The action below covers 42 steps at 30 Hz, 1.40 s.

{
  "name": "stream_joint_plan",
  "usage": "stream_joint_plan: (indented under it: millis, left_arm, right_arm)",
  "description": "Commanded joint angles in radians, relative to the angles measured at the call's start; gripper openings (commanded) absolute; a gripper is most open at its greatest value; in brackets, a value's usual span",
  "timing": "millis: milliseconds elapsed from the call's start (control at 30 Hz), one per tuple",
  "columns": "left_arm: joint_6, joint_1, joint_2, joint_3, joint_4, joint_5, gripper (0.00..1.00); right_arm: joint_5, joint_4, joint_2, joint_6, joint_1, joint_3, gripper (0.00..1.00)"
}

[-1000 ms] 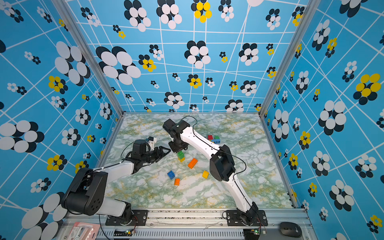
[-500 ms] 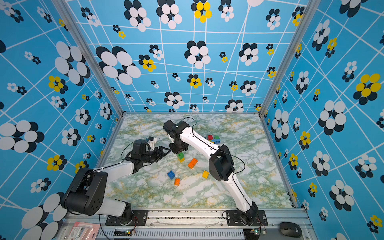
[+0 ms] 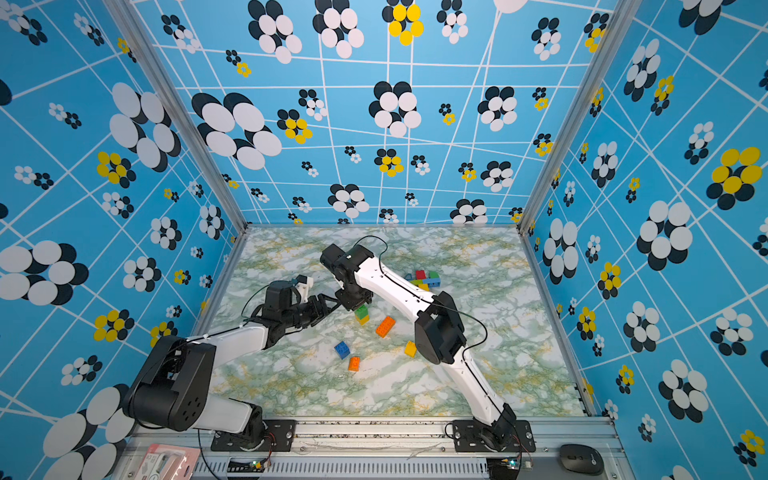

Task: Assemble a fork with lego
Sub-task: Assemble the lego brick with the lego brick.

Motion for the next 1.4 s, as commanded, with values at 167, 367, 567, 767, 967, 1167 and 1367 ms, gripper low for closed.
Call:
stream_joint_plan:
  millis: [167,367,567,767,967,1167,1367]
  left_arm:
    - [0.013,0.005,-0.022,-0.011,-0.01,0.007,0.63]
    - [0.019,0.004,-0.022,-0.01,-0.016,0.008,0.63]
    - [0.02,0.001,0.0,-0.001,-0.01,0.015,0.6]
    - [0.022,-0.002,0.021,0.008,-0.006,0.014,0.58]
    - [0.034,-0.025,0.045,0.013,-0.005,0.001,0.56]
    - [0.032,-0.042,0.076,0.008,0.017,-0.009,0.55]
    - [0.034,-0.047,0.116,0.013,0.038,-0.01,0.54]
  right_arm:
    - [-0.059,-0.064,0.077,0.096,-0.008,-0.082,0.12]
    - [-0.051,-0.091,0.105,0.111,0.002,-0.068,0.11]
    - [-0.046,-0.125,0.137,-0.012,0.006,-0.027,0.1]
    - [-0.087,-0.246,0.193,0.009,0.002,0.094,0.08]
    - [-0.11,-0.324,0.25,0.109,0.002,0.18,0.07]
    - [-0.08,-0.285,0.266,0.075,0.008,0.188,0.05]
    - [-0.052,-0.223,0.272,-0.033,0.011,0.192,0.01]
